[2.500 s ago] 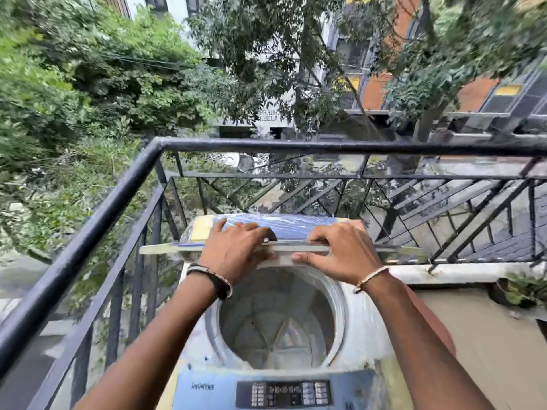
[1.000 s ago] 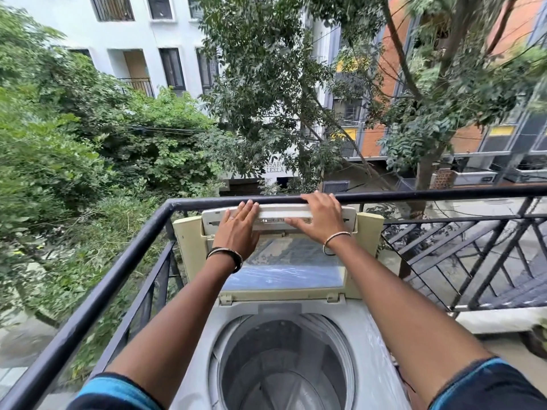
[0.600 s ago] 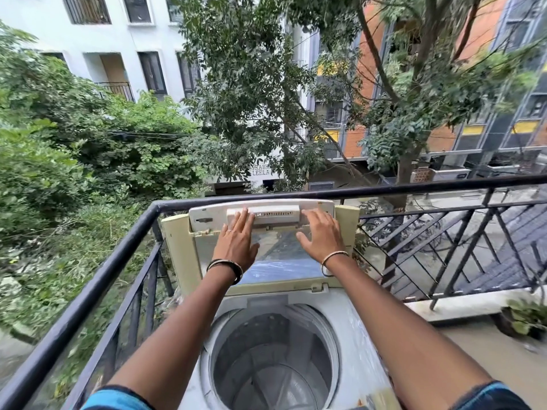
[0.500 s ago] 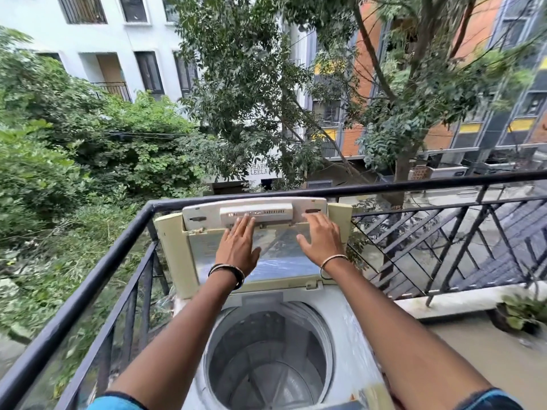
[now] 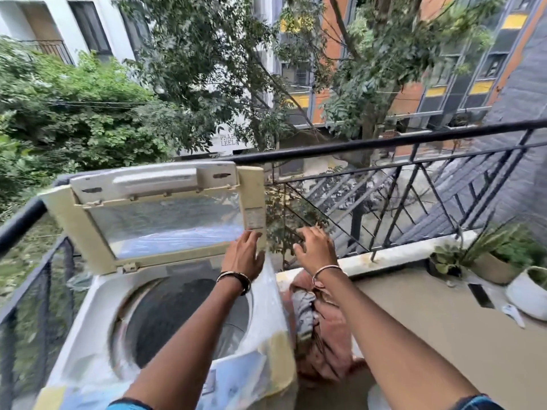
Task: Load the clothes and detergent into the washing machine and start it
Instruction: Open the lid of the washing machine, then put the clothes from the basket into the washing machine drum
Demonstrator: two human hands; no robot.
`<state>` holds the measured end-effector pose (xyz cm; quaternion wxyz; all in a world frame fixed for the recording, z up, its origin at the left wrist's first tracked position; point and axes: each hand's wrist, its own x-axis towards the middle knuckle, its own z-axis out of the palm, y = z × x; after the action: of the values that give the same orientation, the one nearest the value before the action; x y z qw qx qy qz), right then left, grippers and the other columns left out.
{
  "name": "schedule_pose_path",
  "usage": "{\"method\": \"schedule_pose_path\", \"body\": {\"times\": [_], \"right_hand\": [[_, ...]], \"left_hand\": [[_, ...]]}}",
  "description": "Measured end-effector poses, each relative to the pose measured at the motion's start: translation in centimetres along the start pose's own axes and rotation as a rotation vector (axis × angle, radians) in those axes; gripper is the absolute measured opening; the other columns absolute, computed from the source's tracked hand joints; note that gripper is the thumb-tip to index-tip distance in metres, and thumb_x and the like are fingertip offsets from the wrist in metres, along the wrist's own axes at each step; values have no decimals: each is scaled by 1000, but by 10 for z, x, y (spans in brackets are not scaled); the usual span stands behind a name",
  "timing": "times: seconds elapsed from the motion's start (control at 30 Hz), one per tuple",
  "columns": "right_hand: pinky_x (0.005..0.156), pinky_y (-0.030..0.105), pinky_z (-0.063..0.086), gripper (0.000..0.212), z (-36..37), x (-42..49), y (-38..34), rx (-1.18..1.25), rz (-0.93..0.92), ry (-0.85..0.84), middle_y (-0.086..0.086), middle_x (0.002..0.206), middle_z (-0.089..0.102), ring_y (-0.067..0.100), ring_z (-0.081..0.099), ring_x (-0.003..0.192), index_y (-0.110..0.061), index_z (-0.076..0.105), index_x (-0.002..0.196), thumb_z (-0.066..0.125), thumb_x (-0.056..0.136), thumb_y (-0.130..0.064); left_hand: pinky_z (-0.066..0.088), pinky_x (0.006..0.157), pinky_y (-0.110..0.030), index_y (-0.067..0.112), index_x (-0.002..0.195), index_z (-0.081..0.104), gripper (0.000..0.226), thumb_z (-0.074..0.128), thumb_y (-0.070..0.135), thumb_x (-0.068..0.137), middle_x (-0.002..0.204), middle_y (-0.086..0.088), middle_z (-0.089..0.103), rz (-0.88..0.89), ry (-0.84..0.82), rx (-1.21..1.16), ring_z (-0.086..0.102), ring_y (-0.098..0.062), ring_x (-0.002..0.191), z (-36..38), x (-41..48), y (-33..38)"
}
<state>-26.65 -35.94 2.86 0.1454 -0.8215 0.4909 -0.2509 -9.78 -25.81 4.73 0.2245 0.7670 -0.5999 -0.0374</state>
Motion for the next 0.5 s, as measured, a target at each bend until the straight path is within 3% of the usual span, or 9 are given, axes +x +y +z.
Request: {"method": "schedule_pose_path", "body": {"times": [0.23, 0.4, 0.5], "right_hand": [[92, 40, 47, 33, -21, -39, 121, -10, 173, -90, 8, 113, 66, 31, 56, 111, -21, 62, 112, 59, 80, -26], [88, 40, 47, 36, -20, -53, 186, -22, 318, -158, 8, 116, 66, 32, 58, 111, -20, 62, 114, 55, 81, -31], [84, 40, 49, 47, -7, -56, 222, 6, 389, -172, 9, 110, 67, 33, 60, 105, -22, 64, 109, 40, 75, -43]], "left_hand": [[46, 84, -40, 16, 128, 49, 41, 53, 26, 89, 125, -10, 56, -5, -135, -37, 58, -36, 108, 95, -4, 91], [48, 89, -42, 17, 132, 47, 43, 49, 27, 90, 124, -14, 56, -51, -268, -74, 57, -37, 111, 167, 5, 113], [45, 96, -44, 18, 138, 41, 51, 50, 31, 89, 130, -15, 53, -99, -386, -35, 55, -36, 115, 209, 14, 115]]}}
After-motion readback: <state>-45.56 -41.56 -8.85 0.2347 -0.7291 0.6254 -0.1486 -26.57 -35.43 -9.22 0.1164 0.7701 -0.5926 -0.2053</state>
